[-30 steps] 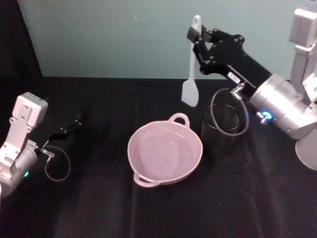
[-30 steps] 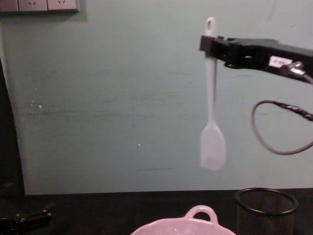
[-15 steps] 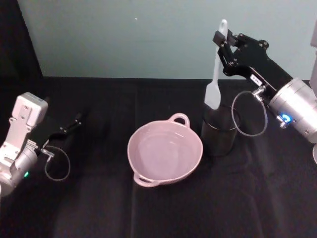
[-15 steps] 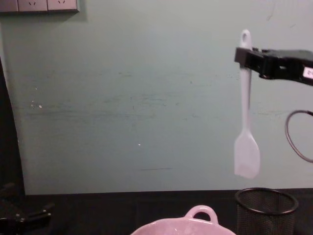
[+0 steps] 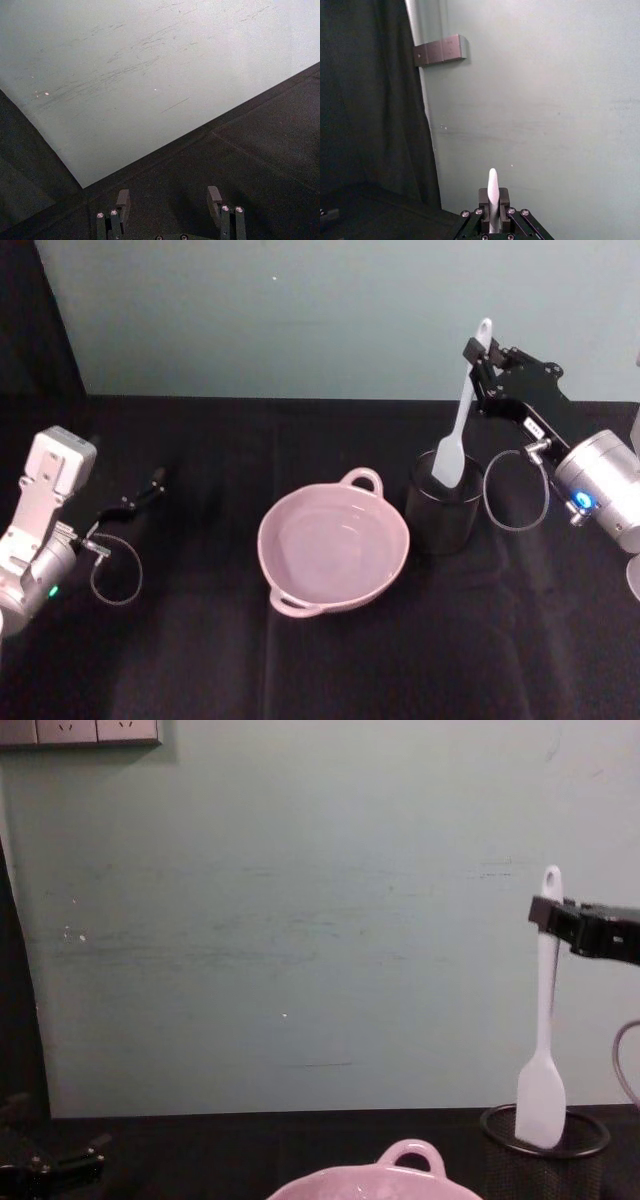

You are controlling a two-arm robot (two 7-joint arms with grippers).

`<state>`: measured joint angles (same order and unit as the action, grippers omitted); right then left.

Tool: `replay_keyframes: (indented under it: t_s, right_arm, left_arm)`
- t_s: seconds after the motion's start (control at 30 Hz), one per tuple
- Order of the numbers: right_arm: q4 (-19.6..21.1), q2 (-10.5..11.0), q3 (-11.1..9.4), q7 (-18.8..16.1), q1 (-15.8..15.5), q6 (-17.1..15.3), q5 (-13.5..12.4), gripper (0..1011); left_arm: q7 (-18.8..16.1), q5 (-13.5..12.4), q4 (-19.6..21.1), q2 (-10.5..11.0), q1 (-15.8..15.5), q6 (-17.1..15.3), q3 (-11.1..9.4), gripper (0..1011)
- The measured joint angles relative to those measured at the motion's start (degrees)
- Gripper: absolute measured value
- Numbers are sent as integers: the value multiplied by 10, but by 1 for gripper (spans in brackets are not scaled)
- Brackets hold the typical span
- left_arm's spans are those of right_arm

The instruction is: Use the one hand to pick up the spoon and stir the clear water in the bowl.

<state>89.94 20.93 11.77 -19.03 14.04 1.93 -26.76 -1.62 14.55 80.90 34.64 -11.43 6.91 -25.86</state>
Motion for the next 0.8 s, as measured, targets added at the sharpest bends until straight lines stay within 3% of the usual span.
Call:
replay_keyframes:
  t_s: [0.4,0.8]
  right_arm:
    - [-50,-26,-13,-1,-4,-27,-57,118]
    - [-88,-32,-21,-4,0,-44,-116,118]
  left_arm:
    - [0,0,0,0,0,0,0,1011]
    - [0,0,0,0,0,0,0,1011]
